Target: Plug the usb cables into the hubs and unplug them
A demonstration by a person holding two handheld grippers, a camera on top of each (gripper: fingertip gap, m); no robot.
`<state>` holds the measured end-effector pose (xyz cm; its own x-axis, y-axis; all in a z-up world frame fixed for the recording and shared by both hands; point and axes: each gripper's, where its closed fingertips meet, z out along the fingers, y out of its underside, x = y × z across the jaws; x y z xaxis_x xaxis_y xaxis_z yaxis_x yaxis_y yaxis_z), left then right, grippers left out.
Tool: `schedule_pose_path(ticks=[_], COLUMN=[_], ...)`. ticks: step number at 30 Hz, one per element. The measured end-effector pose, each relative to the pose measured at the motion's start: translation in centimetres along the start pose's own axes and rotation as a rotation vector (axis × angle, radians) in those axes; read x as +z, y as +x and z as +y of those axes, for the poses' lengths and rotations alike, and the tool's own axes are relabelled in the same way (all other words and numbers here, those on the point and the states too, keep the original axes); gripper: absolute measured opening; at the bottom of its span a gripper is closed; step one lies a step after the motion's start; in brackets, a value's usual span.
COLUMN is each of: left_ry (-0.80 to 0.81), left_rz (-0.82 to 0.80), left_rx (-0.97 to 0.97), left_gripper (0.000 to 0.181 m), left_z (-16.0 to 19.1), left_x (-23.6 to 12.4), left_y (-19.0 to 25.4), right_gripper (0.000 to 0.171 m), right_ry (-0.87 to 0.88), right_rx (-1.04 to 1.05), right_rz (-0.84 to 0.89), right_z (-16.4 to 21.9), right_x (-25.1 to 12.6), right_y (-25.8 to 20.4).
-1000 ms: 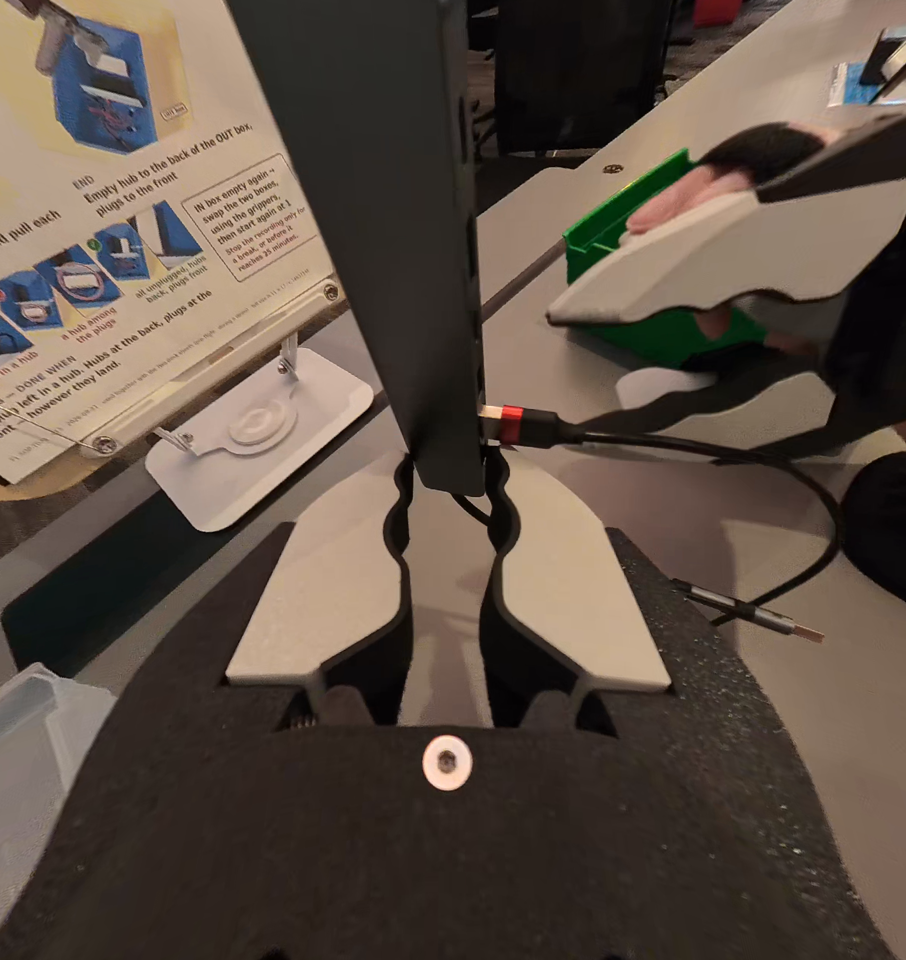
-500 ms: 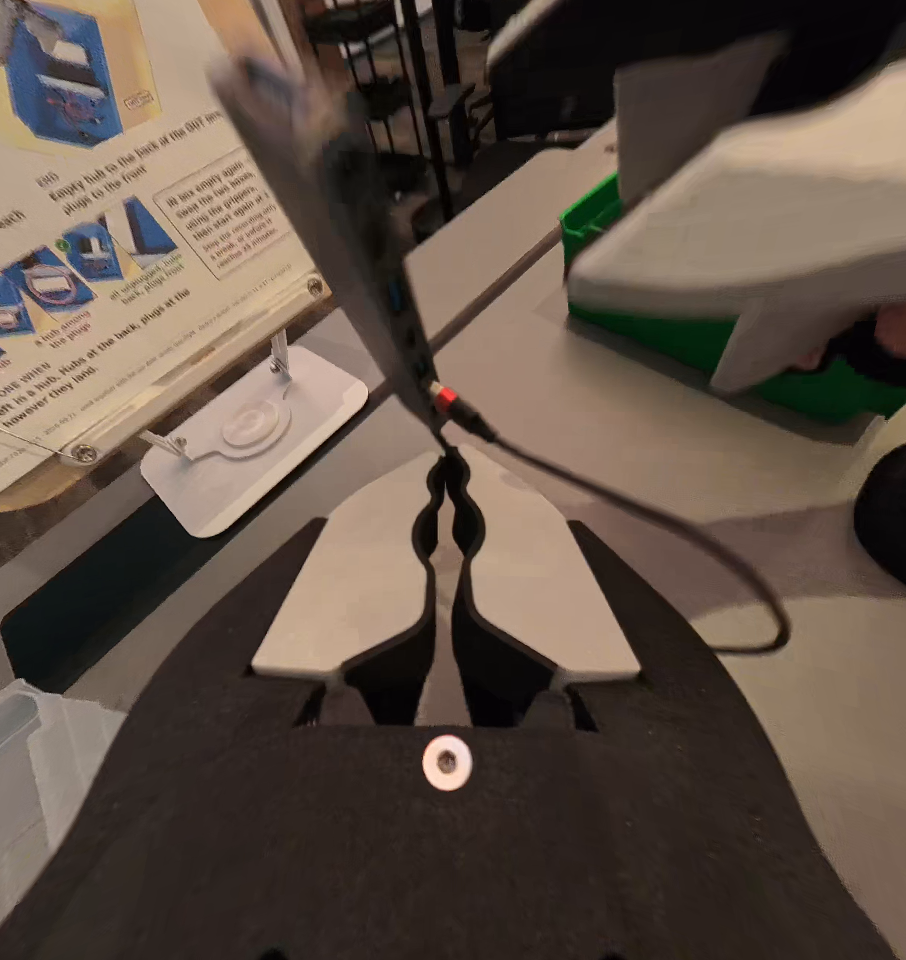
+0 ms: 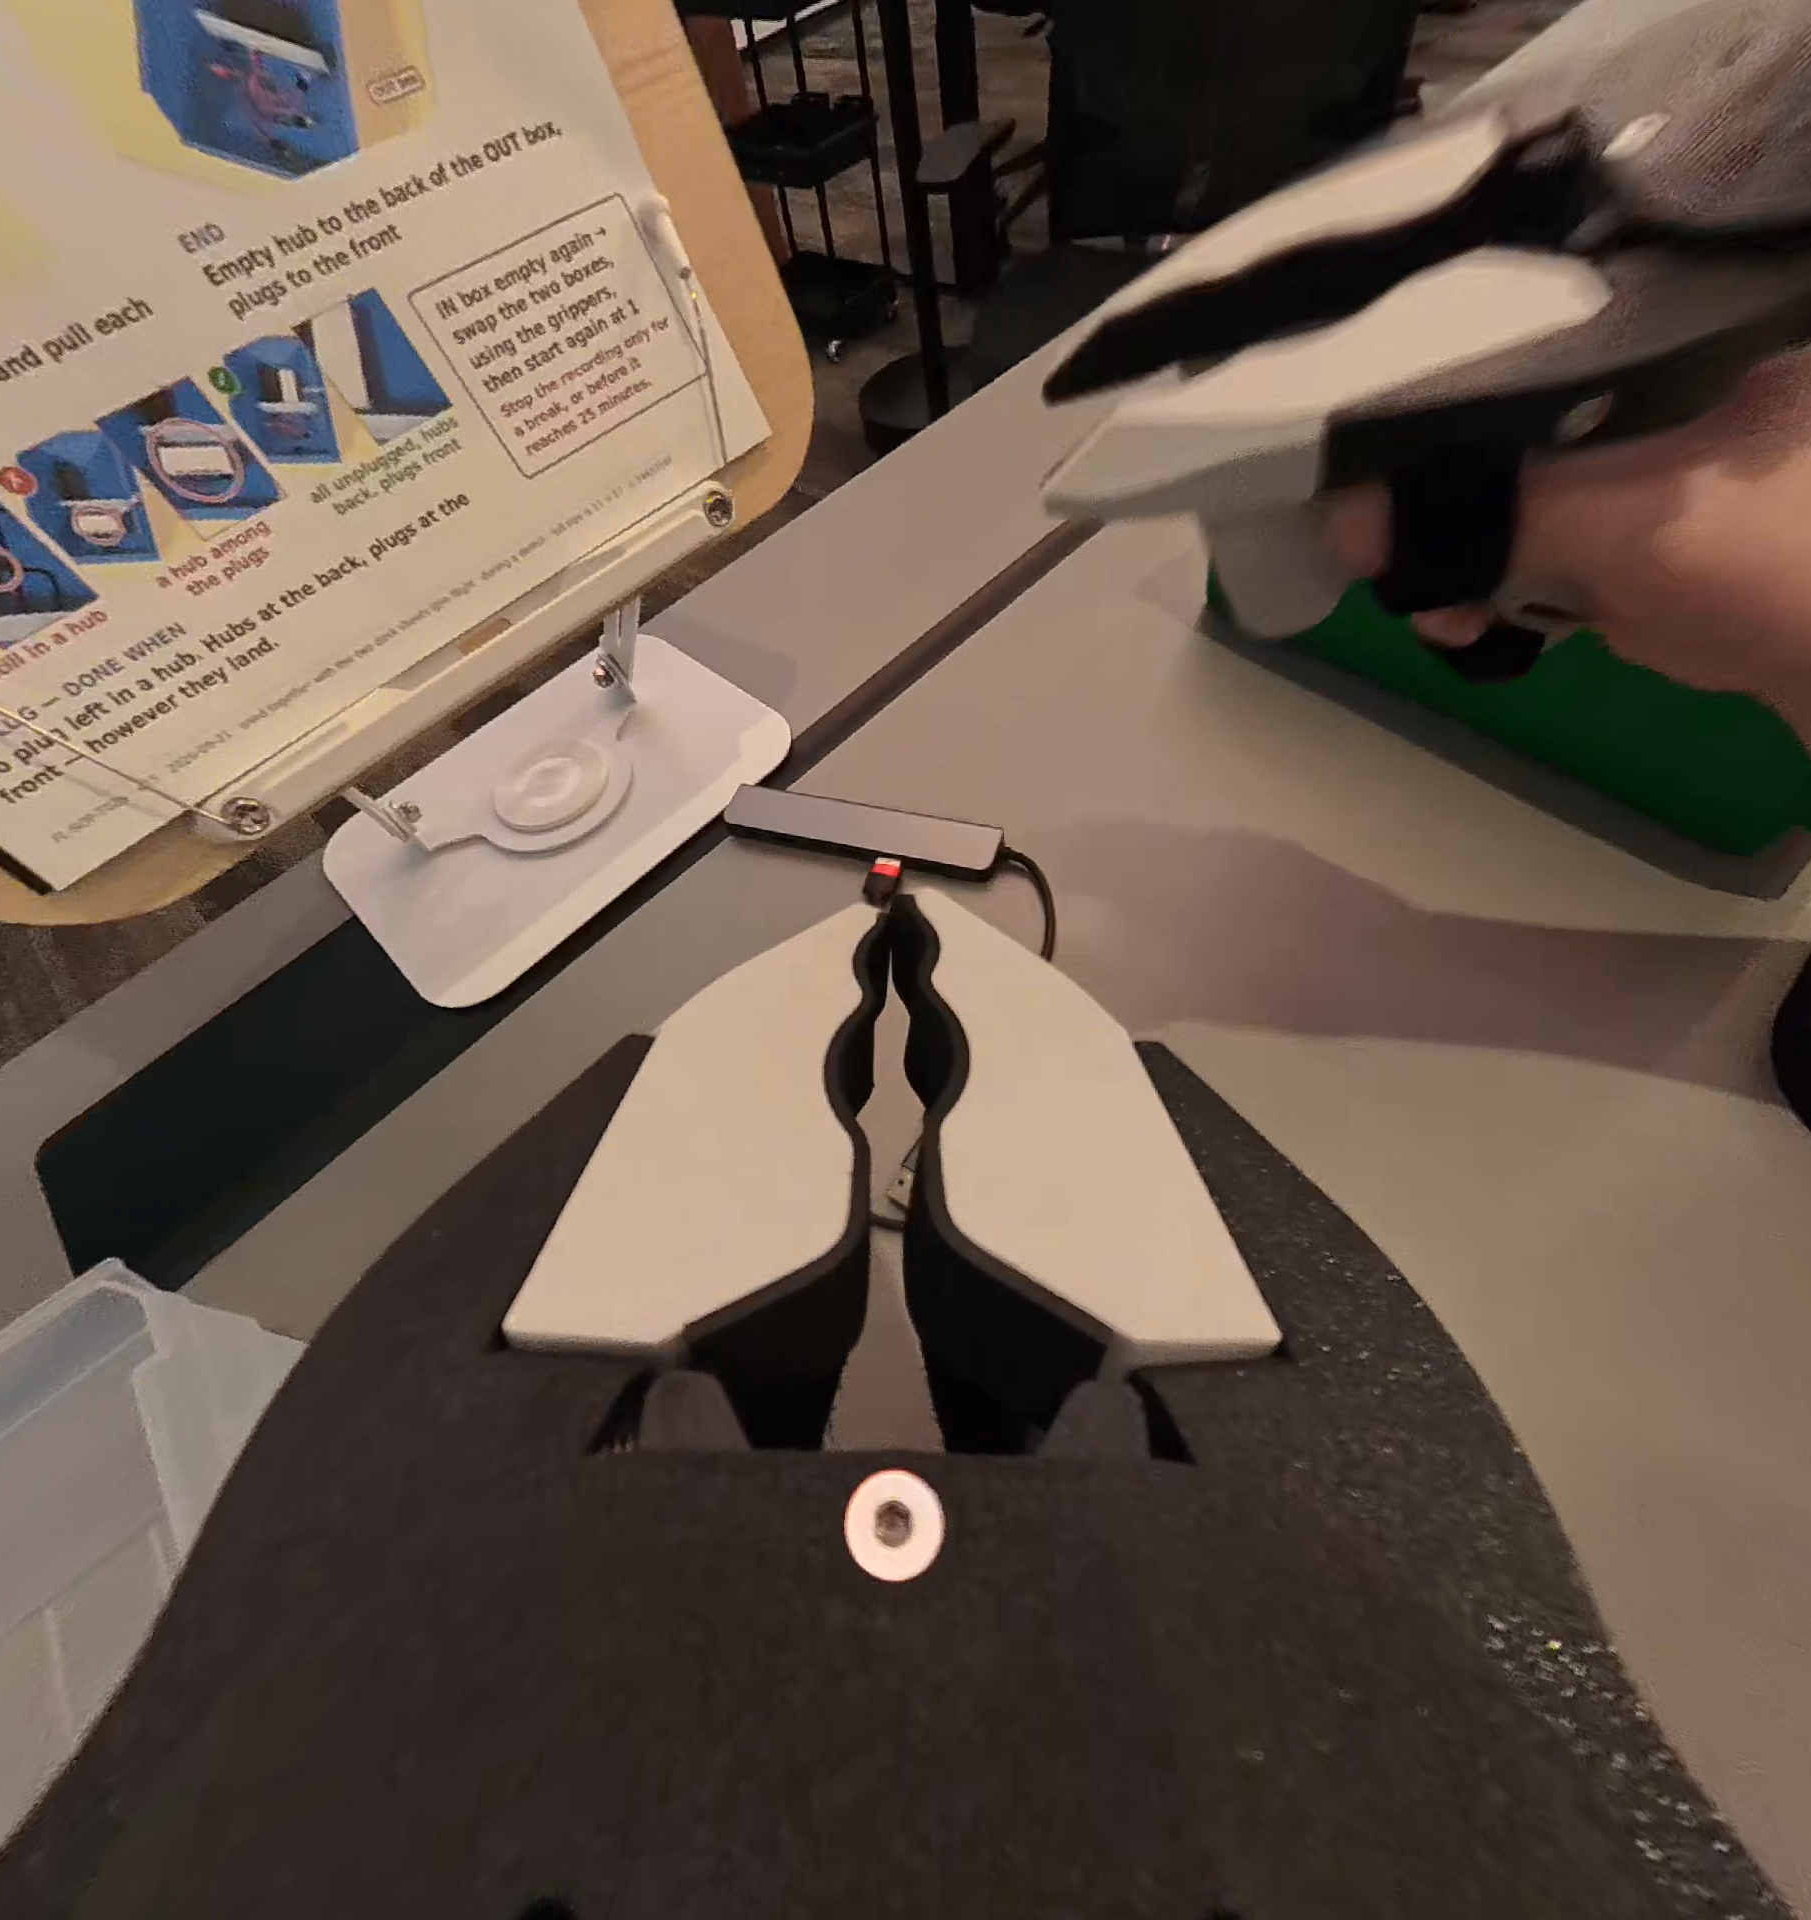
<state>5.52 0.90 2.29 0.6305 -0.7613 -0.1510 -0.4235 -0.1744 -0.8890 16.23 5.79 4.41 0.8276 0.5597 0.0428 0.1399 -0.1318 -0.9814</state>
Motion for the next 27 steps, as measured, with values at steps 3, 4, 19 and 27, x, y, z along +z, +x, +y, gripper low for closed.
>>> schedule_pose_path(ticks=[3, 4, 19, 27], left_ry=[0.016, 0.019, 0.068, 0.056], left_rz=[0.002, 0.003, 0.031, 0.032], left_rx=[-0.015, -0.013, -0.03, -0.029], left_gripper=[0.0, 0.0, 0.0, 0.0], left_z=[-0.4, -0.5, -2.0, -1.8], left_x=[-0.5, -0.7, -2.5, -2.1], left_y=[-0.3, -0.4, -0.9, -0.8], right_gripper=[0.054, 0.057, 0.034, 0.033], right_ry=[-0.163, -0.239, -0.633, -0.702], right_rx=[0.012, -0.014, 0.075, -0.006], right_rz=[0.027, 0.027, -0.022, -0.028], right_z=[6.4, 8.9, 18.8, 18.9], right_x=[3.9, 5.2, 9.0, 9.0], right_y=[0.7, 0.7, 2.9, 2.9])
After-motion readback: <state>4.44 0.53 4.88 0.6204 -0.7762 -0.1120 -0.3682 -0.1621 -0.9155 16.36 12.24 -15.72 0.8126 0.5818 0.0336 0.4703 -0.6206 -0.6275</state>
